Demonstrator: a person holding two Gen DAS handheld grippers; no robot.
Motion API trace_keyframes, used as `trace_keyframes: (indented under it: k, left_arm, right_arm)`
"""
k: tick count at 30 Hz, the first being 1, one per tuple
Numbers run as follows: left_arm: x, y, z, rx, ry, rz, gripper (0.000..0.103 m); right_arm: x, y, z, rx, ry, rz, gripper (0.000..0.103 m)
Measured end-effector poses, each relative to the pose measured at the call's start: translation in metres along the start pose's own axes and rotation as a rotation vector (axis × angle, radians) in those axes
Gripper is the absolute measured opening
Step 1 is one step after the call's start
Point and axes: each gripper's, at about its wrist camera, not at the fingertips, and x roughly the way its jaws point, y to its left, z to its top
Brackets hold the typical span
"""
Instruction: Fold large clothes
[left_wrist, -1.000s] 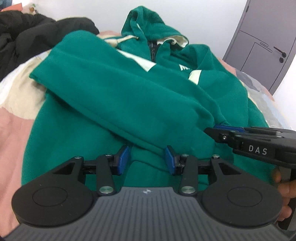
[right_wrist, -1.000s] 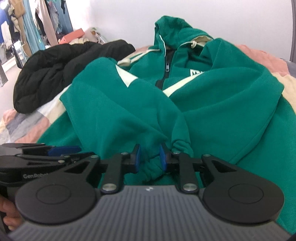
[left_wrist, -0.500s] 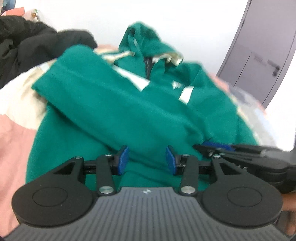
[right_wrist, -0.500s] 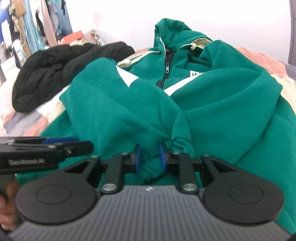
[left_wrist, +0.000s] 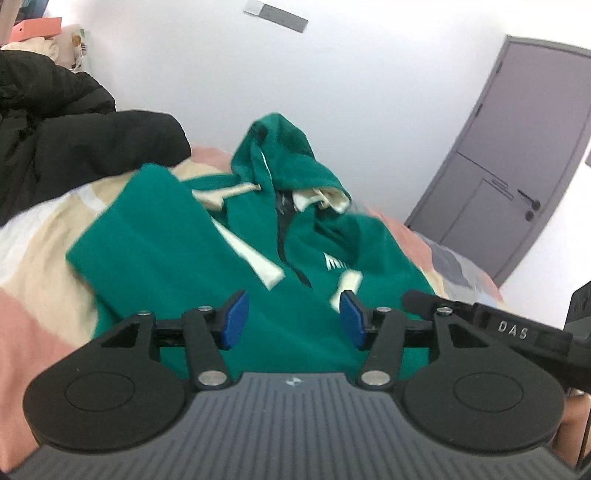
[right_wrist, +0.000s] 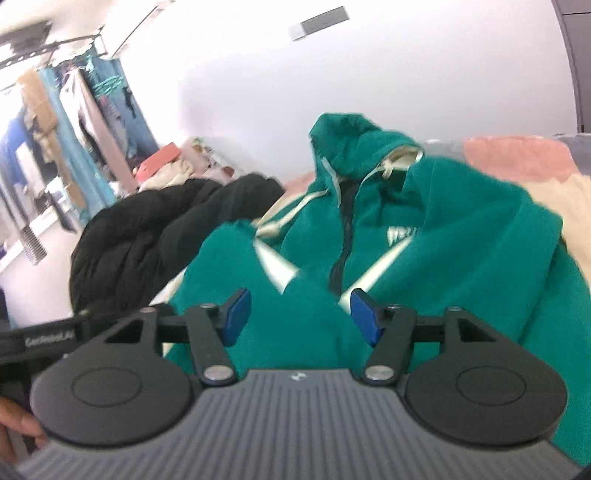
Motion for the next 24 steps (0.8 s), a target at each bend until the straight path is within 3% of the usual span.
trace_keyframes:
  k: [1, 5, 8, 9, 13, 15, 16, 20, 24]
  left_arm:
    - [0.007, 0.005, 0.012, -0.009, -0.001, 0.013, 0.064]
    - [0.053, 0.039, 0.057, -0.087, 0.002, 0.021, 0.069]
    - [0.105, 0.067, 0.093, -0.143, 0.008, 0.017, 0.07]
    - [0.127, 0.075, 0.107, -0.146, 0.001, 0.012, 0.07]
    - [0.211, 0.095, 0.155, -0.153, -0.015, -0.043, 0.07]
    - [0.255, 0.101, 0.173, -0.168, -0.025, -0.068, 0.072]
    - [0.281, 0.104, 0.184, -0.171, -0.021, -0.091, 0.072]
    - [0.353, 0.107, 0.214, -0.206, -0.018, -0.196, 0.072]
    - [0.415, 0.092, 0.229, -0.17, 0.056, -0.086, 0.072]
  right_arm:
    - [0.016, -0.005, 0.025, -0.012, -0.001, -0.037, 0.064]
    - [0.047, -0.021, 0.064, 0.022, -0.009, -0.044, 0.064]
    - [0.113, -0.045, 0.115, 0.057, -0.032, -0.08, 0.069]
    - [0.113, -0.045, 0.115, 0.057, -0.032, -0.08, 0.071]
    - [0.18, -0.067, 0.16, 0.044, -0.109, -0.115, 0.072]
    - [0.218, -0.082, 0.181, 0.041, -0.135, -0.126, 0.072]
    - [0.257, -0.101, 0.195, 0.055, -0.133, -0.146, 0.072]
    - [0.306, -0.13, 0.201, 0.097, -0.074, -0.141, 0.072]
    - [0.353, -0.152, 0.192, 0.111, 0.002, -0.116, 0.074]
